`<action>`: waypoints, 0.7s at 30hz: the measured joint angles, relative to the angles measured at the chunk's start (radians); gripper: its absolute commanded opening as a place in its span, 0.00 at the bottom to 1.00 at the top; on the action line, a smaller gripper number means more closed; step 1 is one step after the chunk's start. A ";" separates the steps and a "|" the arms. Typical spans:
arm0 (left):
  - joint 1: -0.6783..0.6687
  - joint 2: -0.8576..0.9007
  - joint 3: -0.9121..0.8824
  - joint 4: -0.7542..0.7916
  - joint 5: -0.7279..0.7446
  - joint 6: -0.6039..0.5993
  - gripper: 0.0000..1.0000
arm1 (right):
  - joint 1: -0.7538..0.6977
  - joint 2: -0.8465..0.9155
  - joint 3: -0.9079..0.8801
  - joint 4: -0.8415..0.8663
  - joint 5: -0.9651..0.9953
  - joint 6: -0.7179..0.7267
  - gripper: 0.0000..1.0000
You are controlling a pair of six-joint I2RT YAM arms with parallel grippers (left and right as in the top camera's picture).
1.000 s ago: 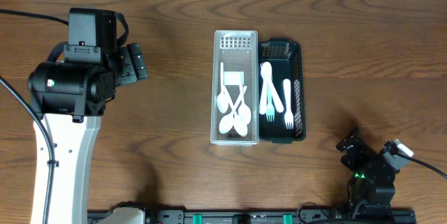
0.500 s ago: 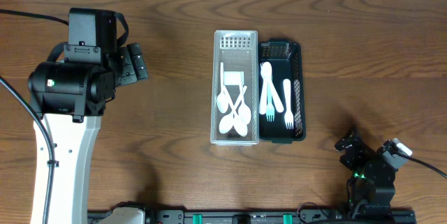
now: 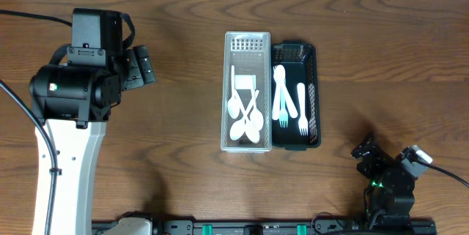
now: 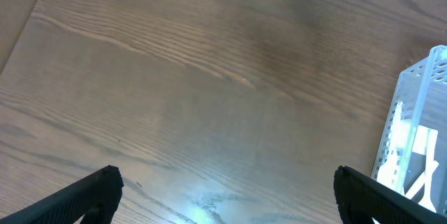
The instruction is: Pack container
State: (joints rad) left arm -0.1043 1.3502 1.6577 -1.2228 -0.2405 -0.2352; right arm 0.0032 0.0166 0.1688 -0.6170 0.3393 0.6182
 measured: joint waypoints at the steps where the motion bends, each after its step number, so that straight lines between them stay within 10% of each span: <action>1: 0.000 0.000 0.000 0.000 0.000 0.000 0.98 | 0.000 0.000 0.000 0.000 0.000 0.000 0.99; 10: 0.005 -0.217 -0.119 0.089 0.001 0.000 0.98 | 0.000 0.000 0.000 0.001 -0.003 0.000 0.99; 21: 0.061 -0.759 -0.706 0.452 -0.006 -0.031 0.98 | 0.000 0.000 -0.001 0.001 -0.006 0.002 0.99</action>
State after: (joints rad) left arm -0.0429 0.5911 0.9516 -0.7712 -0.2462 -0.2661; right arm 0.0032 0.0162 0.1677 -0.6159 0.3328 0.6205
